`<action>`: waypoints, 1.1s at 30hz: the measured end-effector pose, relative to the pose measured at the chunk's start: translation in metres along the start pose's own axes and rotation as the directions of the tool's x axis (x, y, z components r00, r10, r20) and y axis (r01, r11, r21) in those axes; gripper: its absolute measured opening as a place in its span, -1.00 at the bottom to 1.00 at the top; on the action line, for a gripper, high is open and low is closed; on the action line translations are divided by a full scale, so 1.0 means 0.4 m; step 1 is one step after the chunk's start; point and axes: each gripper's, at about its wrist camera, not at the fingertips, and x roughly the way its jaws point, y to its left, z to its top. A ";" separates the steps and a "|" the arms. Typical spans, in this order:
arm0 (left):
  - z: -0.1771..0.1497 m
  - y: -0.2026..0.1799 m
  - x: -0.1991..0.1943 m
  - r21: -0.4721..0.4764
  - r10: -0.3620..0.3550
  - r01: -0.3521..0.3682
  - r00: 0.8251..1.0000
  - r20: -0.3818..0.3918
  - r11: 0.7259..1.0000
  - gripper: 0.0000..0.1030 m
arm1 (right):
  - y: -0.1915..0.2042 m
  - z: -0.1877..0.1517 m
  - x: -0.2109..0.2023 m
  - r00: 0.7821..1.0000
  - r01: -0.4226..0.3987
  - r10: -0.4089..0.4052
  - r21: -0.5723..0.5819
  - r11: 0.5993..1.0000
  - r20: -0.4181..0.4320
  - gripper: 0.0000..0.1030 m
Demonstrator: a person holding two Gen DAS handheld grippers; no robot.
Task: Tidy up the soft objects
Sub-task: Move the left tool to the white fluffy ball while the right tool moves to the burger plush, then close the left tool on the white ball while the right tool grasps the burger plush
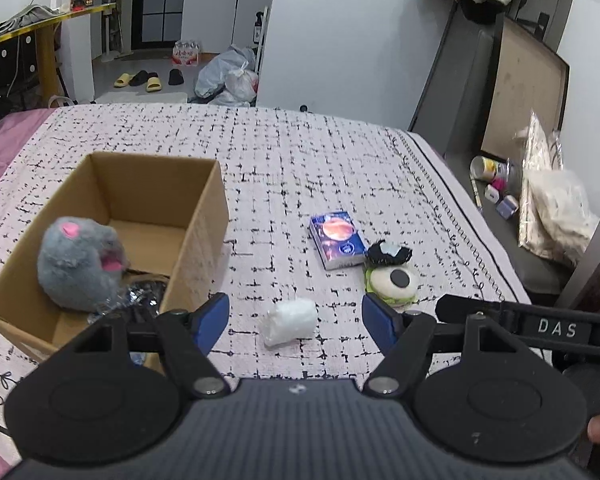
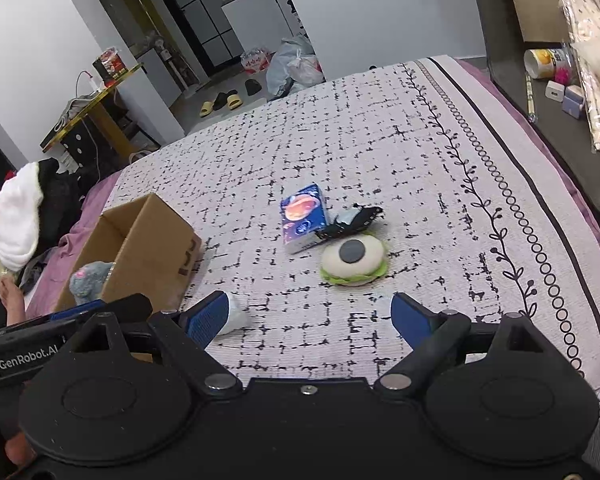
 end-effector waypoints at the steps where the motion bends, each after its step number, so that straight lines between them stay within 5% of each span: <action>1: -0.002 -0.002 0.004 0.000 0.002 -0.002 1.000 0.000 1.000 0.39 | -0.008 -0.002 0.005 1.000 0.000 0.000 0.005 1.000 0.000 0.71; 16: -0.051 -0.027 0.077 -0.012 0.094 -0.093 0.993 0.075 0.996 0.39 | -0.081 0.001 0.051 0.995 -0.095 0.095 0.064 0.993 0.016 0.71; 33: -0.099 -0.043 0.171 -0.010 0.104 -0.103 0.992 0.072 0.995 0.39 | -0.107 0.028 0.165 0.996 -0.080 0.083 0.109 0.991 -0.019 0.61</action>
